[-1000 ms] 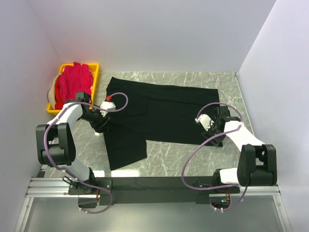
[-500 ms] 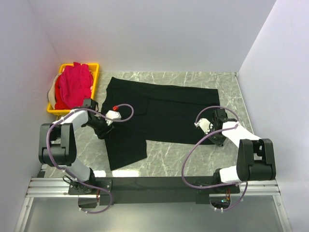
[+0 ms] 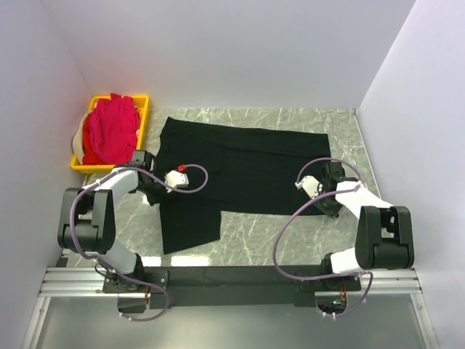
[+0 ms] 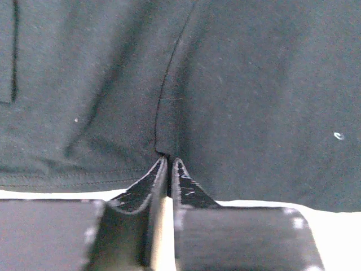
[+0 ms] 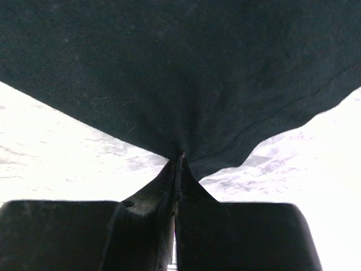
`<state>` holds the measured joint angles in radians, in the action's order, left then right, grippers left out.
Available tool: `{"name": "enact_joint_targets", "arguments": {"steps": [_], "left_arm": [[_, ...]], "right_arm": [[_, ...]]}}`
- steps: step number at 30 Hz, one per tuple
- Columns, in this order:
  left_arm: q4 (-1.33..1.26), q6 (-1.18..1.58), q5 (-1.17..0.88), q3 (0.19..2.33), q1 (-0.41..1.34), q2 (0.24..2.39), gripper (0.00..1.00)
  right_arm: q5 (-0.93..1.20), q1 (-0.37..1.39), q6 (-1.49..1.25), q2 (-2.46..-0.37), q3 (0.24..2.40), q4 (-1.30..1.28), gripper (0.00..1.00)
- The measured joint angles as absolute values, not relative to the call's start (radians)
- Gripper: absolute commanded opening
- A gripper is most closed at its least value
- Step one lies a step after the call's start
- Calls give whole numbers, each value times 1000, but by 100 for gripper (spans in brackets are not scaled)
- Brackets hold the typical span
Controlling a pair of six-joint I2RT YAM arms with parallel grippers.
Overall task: Fold and stack the t-shirts
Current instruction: Fold the tshirt
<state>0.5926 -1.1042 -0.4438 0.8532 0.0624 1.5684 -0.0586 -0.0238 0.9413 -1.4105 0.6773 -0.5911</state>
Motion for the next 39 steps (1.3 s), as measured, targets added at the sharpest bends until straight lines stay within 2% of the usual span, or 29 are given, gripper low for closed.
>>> {"name": "enact_joint_targets", "arguments": {"steps": [2,11,16,24,39], "left_arm": [[618,-1107,-443,853,63,1561,1],[829,-1081,-451,810,67,1414,1],[950,-1061,-494,876,55,1378,1],[1045,-1041,-590,1174,-74,1529,1],[1040,-917,-659,1453,-79,1774,1]], "right_arm": [[-52,-41,945,-1412,681,-588,0],[-29,-101,990,-1377,685,-607,0],[-4,-123,1013,-1329,702,-644,0],[42,-155,1027,-1401,889,-688,0],[73,-155,1010,-1731,1296,-743,0]]}}
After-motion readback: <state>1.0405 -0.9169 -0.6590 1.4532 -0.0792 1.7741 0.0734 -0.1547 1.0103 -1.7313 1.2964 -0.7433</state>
